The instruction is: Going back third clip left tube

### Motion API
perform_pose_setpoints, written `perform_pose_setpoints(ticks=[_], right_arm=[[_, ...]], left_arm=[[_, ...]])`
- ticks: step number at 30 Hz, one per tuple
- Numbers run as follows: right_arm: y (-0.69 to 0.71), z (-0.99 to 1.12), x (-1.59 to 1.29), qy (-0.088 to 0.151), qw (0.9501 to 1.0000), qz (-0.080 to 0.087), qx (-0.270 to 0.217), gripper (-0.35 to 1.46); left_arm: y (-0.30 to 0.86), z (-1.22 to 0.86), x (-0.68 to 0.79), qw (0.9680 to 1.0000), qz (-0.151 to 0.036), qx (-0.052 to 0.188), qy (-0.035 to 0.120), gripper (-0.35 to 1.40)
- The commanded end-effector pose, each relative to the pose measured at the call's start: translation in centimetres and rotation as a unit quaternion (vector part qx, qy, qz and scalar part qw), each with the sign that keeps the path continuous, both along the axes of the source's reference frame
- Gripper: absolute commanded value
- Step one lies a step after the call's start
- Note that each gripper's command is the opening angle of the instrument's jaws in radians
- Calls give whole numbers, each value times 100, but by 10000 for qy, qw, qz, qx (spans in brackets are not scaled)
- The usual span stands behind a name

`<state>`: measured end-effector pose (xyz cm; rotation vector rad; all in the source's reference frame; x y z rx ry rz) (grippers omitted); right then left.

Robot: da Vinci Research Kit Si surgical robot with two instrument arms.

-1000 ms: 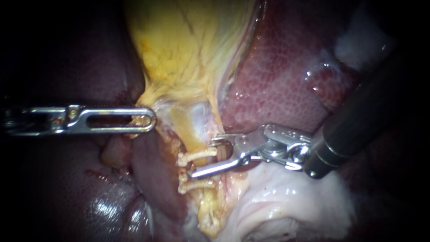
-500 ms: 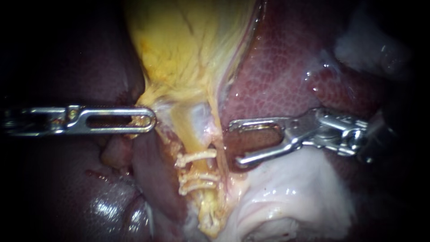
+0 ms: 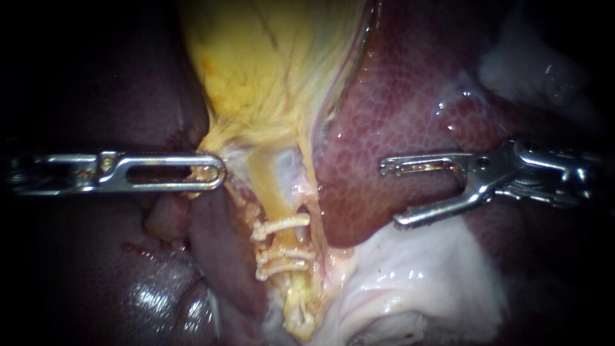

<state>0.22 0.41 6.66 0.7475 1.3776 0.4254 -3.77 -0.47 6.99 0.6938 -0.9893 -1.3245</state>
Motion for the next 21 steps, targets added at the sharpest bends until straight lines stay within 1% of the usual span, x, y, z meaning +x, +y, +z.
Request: perform_pose_setpoints(ticks=[1, 2, 5, 8, 10, 11, 13, 14, 17, 21], right_arm=[[-1, 0, 0, -1, 10000, -2, 0, 60], [-1, 0, 0, -2, 10000, -1, 0, 60], [-1, -1, 1, -2, 10000, 0, -1, 60], [-2, -2, 1, -1, 10000, 0, -1, 60], [-2, -2, 1, -1, 10000, -1, -2, 60], [-2, -2, 2, -1, 10000, -1, -2, 60], [-2, -2, 1, -2, 10000, 0, -2, 60], [-2, -2, 2, -2, 10000, 0, -2, 60], [-2, -2, 1, -2, 10000, -2, -1, 60], [-2, -2, 1, -2, 10000, -2, -1, 60]], left_arm=[[-2, 6, -4, 10000, -15, -20, 25, -35], [-4, 12, -7, 10000, -7, -32, 3, -35], [-9, 31, -19, 9999, 72, -70, 31, -35], [-16, 49, -33, 9999, 132, -51, 45, -35], [-21, 57, -45, 9998, 171, -25, 36, -35], [-22, 59, -48, 9998, 177, -27, 31, -35], [-25, 64, -62, 9997, 235, -16, 19, -35], [-25, 65, -65, 9997, 248, -16, 9, -35], [-27, 65, -69, 9997, 263, -20, 0, -35], [-25, 62, -64, 9996, 278, -10, -13, -35]])
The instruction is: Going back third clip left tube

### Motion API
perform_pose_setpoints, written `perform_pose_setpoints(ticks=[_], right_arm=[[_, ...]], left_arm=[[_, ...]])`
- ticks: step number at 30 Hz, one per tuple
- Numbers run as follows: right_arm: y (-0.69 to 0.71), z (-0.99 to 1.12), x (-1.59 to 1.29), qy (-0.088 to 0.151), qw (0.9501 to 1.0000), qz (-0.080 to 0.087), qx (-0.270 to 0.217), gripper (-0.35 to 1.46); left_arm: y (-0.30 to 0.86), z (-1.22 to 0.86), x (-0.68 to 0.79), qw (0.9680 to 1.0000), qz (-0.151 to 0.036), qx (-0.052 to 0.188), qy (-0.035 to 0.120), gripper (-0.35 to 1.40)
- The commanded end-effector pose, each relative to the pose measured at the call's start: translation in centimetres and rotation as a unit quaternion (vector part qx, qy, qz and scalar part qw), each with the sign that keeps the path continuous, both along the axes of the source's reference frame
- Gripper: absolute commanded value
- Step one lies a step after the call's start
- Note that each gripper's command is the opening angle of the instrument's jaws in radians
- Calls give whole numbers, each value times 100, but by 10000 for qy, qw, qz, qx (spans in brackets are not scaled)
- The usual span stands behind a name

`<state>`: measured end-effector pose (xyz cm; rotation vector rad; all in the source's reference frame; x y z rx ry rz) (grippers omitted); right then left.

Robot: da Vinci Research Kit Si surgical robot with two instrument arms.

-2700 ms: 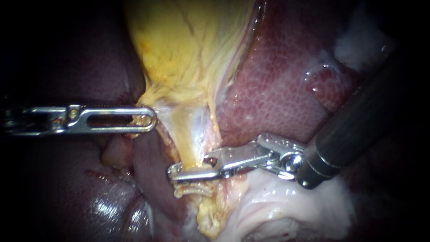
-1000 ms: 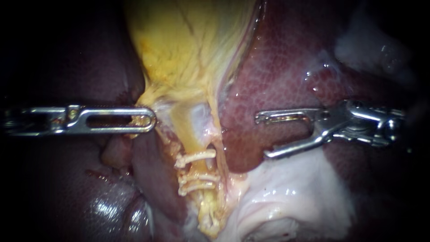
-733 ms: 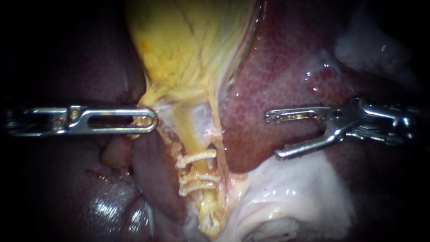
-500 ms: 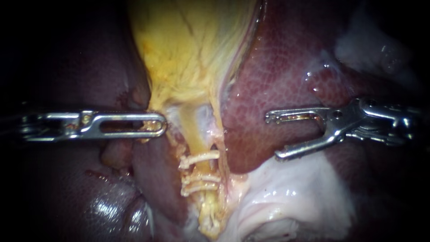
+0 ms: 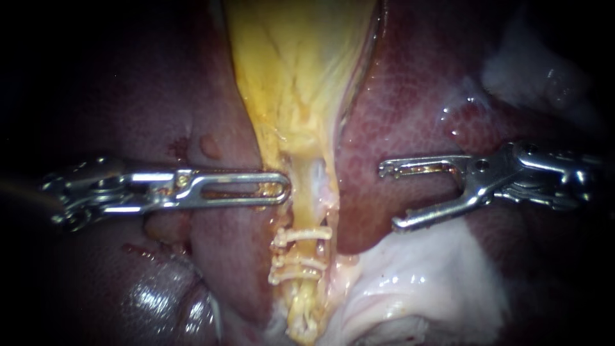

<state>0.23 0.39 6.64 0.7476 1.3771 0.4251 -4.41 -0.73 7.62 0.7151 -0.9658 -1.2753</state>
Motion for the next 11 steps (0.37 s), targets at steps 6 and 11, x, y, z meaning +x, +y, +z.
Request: perform_pose_setpoints(ticks=[6, 11], right_arm=[[0, 0, 0, 2, 10000, 5, 8, 60], [0, 0, 1, 2, 10000, 7, 8, 60]], left_arm=[[2, -3, 4, 10000, 11, 5, -15, -35], [2, -3, 4, 10000, 11, 5, -15, -35]])
